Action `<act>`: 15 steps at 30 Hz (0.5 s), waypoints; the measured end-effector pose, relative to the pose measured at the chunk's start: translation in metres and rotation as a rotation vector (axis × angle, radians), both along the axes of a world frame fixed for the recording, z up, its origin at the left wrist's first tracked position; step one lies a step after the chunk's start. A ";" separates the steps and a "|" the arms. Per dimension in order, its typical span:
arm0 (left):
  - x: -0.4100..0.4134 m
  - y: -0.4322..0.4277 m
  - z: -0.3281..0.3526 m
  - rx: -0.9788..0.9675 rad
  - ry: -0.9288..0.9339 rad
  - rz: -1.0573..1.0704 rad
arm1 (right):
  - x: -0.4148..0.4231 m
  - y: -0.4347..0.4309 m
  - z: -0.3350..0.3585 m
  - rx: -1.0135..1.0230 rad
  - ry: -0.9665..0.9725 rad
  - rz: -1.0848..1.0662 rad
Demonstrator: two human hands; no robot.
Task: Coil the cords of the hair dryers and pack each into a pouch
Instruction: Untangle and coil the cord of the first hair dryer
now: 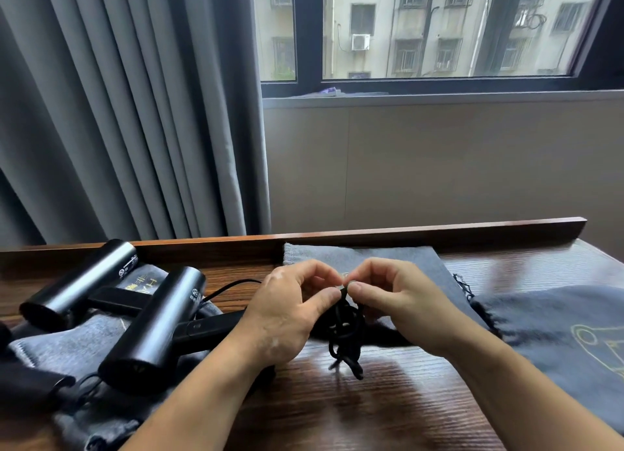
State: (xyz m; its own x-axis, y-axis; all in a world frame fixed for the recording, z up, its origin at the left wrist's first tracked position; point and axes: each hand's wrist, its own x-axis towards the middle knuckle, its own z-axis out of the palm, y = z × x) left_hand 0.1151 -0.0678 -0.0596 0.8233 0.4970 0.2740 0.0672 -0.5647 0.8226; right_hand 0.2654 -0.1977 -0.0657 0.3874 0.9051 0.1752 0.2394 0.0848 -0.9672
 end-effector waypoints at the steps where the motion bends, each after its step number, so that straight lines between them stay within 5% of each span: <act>1: 0.000 0.000 -0.001 0.017 0.012 -0.016 | 0.000 -0.001 0.001 -0.011 0.047 0.017; 6: -0.001 -0.004 -0.004 0.294 -0.032 0.003 | 0.009 -0.009 0.004 -0.026 0.345 0.204; 10: 0.000 -0.004 -0.007 0.337 -0.127 0.119 | 0.017 -0.017 0.004 0.011 0.529 0.358; 13: -0.003 -0.007 -0.008 0.199 -0.109 0.142 | 0.017 -0.015 0.006 0.046 0.502 0.149; 15: -0.006 -0.008 -0.004 -0.093 -0.096 0.027 | 0.017 -0.013 0.009 0.099 0.480 0.016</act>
State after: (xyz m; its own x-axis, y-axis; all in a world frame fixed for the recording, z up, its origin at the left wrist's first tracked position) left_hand 0.1089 -0.0762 -0.0633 0.7814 0.5455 0.3030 -0.0006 -0.4848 0.8746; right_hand 0.2822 -0.2108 -0.0569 0.4320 0.8995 0.0652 -0.2337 0.1815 -0.9552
